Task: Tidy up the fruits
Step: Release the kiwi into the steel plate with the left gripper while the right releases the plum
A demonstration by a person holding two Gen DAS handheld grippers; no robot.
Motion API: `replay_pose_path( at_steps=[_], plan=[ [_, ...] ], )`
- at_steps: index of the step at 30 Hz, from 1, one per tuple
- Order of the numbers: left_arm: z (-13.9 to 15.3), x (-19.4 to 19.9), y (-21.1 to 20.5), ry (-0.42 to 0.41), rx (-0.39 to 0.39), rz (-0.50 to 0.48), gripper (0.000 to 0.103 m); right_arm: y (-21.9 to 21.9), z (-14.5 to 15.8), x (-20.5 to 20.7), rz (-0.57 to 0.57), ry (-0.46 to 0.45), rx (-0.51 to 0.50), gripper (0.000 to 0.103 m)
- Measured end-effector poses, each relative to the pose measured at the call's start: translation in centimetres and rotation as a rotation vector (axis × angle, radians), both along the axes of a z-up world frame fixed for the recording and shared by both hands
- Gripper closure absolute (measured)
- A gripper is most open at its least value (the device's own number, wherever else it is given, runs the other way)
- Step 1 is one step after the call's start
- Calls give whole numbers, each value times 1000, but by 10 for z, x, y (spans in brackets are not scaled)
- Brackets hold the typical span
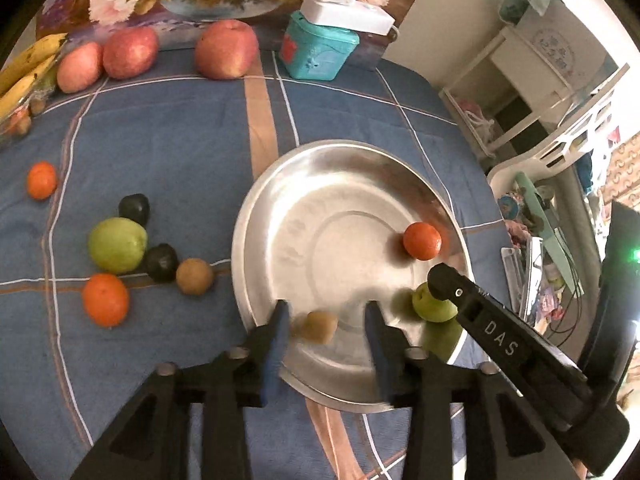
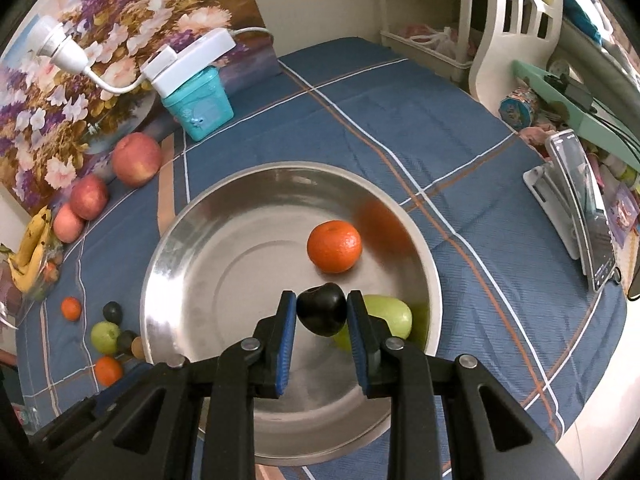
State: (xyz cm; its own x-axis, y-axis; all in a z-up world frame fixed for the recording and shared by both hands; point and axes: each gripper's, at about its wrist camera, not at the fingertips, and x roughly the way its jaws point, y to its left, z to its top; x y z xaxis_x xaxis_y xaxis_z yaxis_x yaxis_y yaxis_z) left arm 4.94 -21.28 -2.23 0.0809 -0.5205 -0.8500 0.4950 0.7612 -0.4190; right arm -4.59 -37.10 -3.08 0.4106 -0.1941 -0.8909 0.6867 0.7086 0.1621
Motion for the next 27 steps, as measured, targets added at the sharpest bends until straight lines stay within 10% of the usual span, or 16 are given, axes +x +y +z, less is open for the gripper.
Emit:
replay_pose_path(
  at_steps=[4,6,8,9,27],
  plan=[
    [0,5,10,10,4,24,55,3,-1,1,9,6,-6,76],
    [-1,10,16,5,26,47,38,3,-1,2,14,0,-6,67],
    [-1,17,27,-6,63,97,17,5,-3,4,23,-9,-4,22],
    [-2,20,33,-12,82,115,14,6,-4,5,27,-9,-1,18],
    [-12,72,141,-67,224,449,0,30,3,17,65,-17,-45,5]
  ],
)
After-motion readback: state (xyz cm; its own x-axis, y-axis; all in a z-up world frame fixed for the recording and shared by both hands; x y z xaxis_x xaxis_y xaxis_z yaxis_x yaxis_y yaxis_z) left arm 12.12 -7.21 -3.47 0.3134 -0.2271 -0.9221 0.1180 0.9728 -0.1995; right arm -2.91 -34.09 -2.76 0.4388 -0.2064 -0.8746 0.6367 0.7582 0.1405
